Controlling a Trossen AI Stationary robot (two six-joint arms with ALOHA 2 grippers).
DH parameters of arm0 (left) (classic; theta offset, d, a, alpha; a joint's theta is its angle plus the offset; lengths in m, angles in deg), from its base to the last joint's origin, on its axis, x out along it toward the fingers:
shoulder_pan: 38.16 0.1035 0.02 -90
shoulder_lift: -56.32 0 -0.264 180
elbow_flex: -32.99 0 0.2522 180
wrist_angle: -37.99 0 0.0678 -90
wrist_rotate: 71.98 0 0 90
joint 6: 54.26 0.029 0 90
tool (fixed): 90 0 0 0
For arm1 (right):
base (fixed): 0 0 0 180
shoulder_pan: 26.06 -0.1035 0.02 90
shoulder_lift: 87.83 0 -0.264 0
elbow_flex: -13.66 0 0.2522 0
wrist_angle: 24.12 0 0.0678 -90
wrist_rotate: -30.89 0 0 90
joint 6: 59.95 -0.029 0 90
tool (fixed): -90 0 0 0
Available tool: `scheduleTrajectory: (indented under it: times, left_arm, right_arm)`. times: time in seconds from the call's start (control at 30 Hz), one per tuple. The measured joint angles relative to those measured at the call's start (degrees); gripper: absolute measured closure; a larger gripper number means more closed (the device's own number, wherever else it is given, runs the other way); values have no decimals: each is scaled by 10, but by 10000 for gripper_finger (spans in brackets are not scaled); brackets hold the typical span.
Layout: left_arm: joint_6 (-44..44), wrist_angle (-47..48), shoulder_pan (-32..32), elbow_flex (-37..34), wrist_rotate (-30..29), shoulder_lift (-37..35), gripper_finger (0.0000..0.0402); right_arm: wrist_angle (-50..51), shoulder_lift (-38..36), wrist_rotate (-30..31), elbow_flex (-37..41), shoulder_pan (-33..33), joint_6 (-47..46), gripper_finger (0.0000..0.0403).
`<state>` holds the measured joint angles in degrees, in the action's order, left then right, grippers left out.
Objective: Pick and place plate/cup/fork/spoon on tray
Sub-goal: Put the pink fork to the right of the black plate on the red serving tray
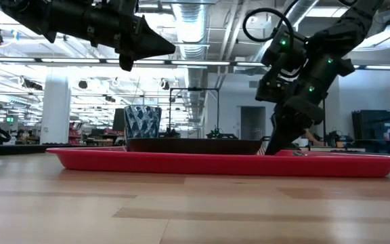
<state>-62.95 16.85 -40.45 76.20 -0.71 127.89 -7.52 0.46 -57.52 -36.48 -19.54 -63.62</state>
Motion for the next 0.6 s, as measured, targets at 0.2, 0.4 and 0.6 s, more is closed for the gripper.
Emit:
scheduleTrajectory:
  times: [0.2,0.4,0.6]
  left_arm:
    - [-1,0,0,0,1,0,401]
    - [-1,0,0,0,1,0,401]
    - [-8,9,0,0,0,0,401]
  right_arm:
    - [0,-3,1,0,0,-9,390]
    - [-12,-7,11,-1,26,-15,390]
    - [2,-7,3,-1,46,-10,390]
